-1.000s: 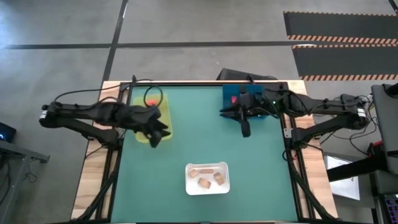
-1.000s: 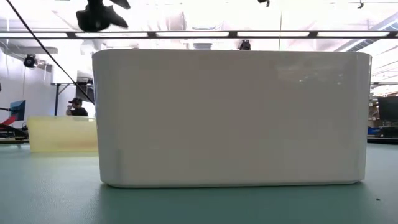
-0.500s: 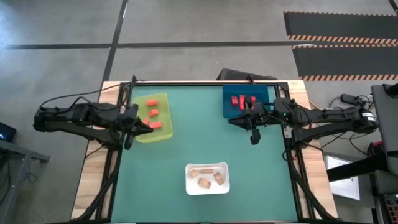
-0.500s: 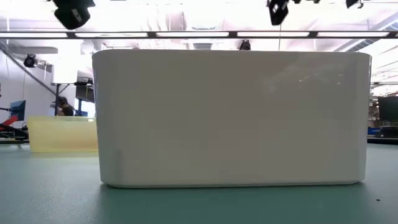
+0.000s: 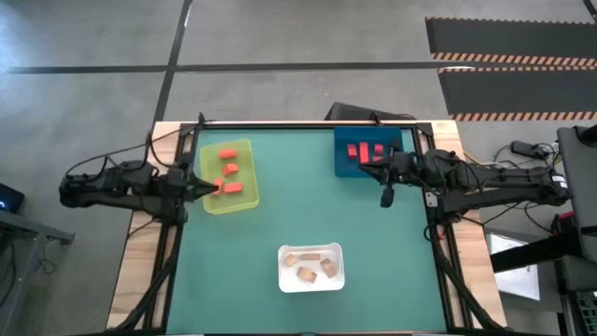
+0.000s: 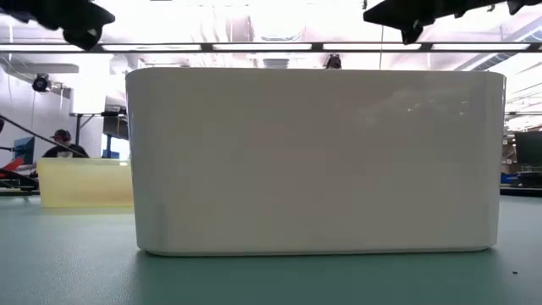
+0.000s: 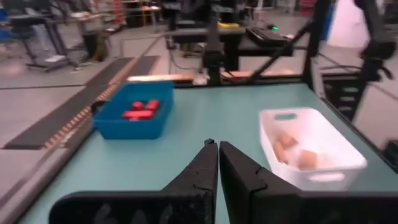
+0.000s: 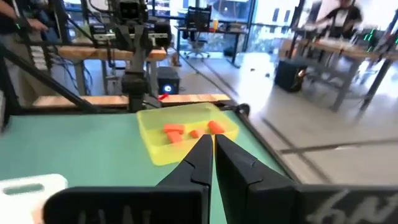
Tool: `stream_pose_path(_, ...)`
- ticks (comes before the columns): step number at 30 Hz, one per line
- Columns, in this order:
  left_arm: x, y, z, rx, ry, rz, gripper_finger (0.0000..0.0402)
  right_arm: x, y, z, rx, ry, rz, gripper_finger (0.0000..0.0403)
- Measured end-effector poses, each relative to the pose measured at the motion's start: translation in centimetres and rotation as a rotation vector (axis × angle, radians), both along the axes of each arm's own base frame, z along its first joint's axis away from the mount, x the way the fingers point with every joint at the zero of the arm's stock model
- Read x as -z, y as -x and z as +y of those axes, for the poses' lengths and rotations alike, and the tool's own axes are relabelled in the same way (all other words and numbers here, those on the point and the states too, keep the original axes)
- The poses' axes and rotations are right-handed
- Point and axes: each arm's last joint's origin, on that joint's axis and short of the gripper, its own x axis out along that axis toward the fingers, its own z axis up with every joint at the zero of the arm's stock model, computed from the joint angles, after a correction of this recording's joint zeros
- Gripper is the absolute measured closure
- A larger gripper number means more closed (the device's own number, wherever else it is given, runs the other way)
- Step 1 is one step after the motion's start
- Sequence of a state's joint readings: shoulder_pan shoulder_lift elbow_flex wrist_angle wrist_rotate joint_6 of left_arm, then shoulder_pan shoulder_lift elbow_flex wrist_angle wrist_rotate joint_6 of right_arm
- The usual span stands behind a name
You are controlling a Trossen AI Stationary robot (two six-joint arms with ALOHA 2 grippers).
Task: Sort & place blocks by color
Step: Return to Home Position
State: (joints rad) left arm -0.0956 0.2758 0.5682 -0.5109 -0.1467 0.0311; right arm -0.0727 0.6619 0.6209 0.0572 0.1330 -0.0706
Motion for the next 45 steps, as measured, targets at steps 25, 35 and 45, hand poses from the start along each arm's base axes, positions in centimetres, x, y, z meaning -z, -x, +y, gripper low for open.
stream_pose_path(25,7.6,-0.9,-0.4,0.084,0.134,-0.217,0.0402,5.7,5.0,0.3,0.034,0.078,-0.261,0.0394)
stream_pose_path(35,10.7,-2.1,-0.5,0.090,0.143,-0.311,0.0402,8.4,7.7,0.3,0.090,0.081,-0.428,0.0394)
stream_pose_path(45,10.9,-2.1,-0.5,0.089,0.142,-0.294,0.0402,9.5,9.0,0.2,0.162,0.132,-0.471,0.0394)
